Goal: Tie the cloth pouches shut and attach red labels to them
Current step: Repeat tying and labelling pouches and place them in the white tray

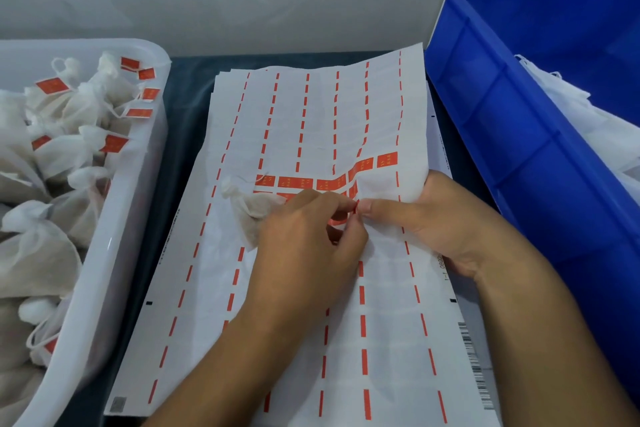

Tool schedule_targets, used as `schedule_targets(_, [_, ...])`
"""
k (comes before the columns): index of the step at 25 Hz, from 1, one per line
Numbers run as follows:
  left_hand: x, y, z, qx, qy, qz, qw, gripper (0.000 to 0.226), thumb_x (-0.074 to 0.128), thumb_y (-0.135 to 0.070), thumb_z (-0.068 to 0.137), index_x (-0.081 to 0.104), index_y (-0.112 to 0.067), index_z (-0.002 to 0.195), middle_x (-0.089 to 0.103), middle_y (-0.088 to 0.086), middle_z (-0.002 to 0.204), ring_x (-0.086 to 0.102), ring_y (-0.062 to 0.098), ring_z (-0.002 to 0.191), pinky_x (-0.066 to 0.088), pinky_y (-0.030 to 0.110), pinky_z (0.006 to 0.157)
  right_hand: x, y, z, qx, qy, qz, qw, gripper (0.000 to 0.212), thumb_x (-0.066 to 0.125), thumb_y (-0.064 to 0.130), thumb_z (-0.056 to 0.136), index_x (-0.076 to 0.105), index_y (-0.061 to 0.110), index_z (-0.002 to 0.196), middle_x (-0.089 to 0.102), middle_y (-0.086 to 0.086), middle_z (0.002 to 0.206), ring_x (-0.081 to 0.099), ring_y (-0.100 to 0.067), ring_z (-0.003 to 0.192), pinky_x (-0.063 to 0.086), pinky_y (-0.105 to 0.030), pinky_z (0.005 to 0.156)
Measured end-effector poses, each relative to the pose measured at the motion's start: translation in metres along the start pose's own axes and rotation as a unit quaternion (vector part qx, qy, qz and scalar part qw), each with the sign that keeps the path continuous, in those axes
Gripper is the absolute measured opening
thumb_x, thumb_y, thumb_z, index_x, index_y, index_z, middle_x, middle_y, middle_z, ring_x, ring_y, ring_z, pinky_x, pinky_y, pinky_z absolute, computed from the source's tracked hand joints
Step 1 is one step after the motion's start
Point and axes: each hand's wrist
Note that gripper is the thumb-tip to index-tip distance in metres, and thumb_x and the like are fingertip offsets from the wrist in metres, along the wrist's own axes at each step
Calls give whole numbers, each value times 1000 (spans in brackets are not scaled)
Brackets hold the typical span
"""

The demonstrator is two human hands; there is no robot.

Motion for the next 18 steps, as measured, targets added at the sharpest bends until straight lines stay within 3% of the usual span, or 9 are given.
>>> schedule_targets(6, [4, 4, 2, -17, -8, -15, 1000, 16, 67, -38, 95, 78, -34, 106, 65, -27, 91, 63, -4, 79, 47, 7, 76, 1, -1, -2, 3, -36, -35, 999, 31, 81, 38, 85, 71, 42, 114, 77, 21, 105, 78, -12, 88, 64, -41, 78])
schedule_targets(10, [6, 5, 4, -29, -21, -18, 999, 12, 66, -35, 97, 76, -32, 102, 62, -26, 89, 62, -2, 76, 49, 9, 75, 4, 0, -2, 9, -50, -38, 998, 34, 81, 37, 85, 71, 40, 118, 77, 19, 108, 77, -14, 92, 62, -48, 86])
schedule_targets(18, [1, 7, -1, -5, 17, -26, 1000, 26, 69, -47, 92, 72, -39, 116, 65, -27, 102, 64, 0, 79, 55, 13, 76, 0, 0, -3, 14, -63, -31, 997, 32, 80, 35, 87, 71, 39, 118, 77, 17, 107, 78, -18, 91, 63, -50, 83])
Point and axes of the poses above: each hand's wrist, its own z-axis towards the middle knuckle, its own x-axis out of the palm, y = z × x
